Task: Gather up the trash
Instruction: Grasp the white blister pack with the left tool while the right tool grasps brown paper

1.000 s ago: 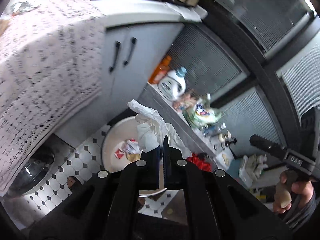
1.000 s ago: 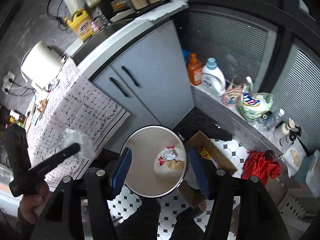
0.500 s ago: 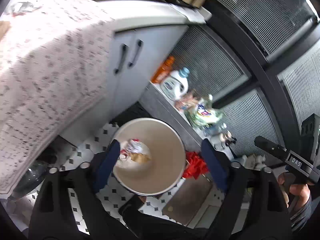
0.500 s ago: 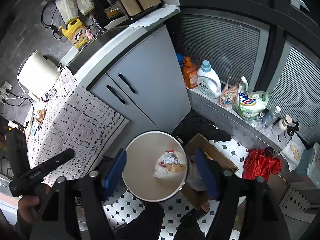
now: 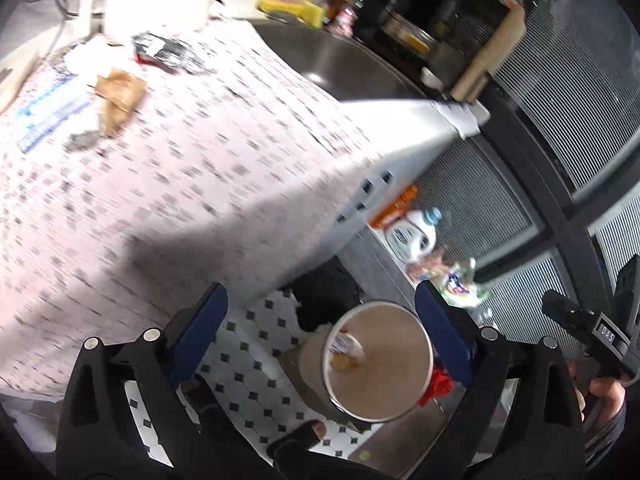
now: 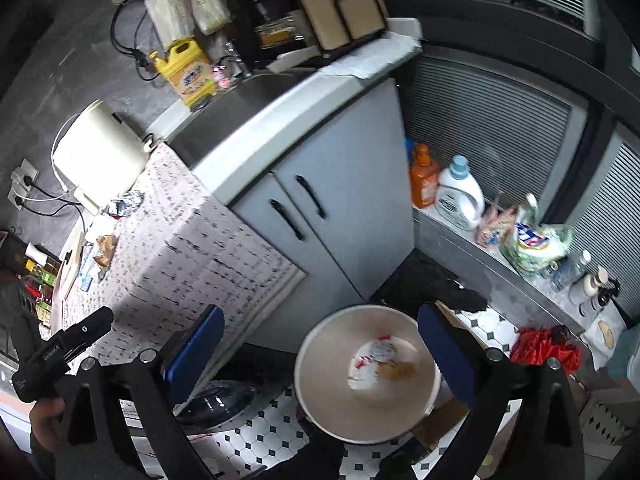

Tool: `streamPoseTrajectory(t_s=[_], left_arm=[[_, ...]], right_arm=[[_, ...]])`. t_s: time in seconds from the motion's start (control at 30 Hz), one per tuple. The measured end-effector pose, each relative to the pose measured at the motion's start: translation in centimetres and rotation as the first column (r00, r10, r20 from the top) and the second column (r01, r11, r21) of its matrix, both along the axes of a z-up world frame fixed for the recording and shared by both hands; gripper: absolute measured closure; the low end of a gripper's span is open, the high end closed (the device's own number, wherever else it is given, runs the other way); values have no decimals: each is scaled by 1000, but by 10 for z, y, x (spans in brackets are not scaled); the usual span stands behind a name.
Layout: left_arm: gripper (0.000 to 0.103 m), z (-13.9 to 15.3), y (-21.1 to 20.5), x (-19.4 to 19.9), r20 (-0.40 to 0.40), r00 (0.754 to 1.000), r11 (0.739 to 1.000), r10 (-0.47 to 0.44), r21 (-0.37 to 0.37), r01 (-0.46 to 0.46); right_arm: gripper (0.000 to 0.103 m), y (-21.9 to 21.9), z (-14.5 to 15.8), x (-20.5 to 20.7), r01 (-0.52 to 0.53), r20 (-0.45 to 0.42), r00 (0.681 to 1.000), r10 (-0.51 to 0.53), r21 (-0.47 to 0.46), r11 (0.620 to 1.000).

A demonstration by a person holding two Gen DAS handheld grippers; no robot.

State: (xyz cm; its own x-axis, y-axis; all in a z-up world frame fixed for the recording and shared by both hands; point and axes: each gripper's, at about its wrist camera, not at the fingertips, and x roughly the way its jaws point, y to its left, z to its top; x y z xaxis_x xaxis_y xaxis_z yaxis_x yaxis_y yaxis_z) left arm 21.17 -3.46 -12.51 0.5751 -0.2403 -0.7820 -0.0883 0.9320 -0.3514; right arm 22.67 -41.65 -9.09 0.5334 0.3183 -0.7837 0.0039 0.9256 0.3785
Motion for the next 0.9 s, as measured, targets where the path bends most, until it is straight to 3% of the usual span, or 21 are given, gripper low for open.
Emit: streamPoseTrajectory(t_s=[0.47, 0.67, 0.9], left_arm=[[11, 13, 134, 10, 73, 977, 979, 198, 29, -200], [33, 4, 184, 25, 58, 968, 969, 245, 19, -246], [35, -7, 207, 54, 51, 977, 978, 207, 22, -208]], right_arm=[[8, 128, 30, 56, -118, 51, 992, 119, -14, 993], [8, 174, 37, 73, -143, 61, 988, 145, -29, 989], [8, 220, 45, 84, -159, 75, 984, 162, -42, 986]])
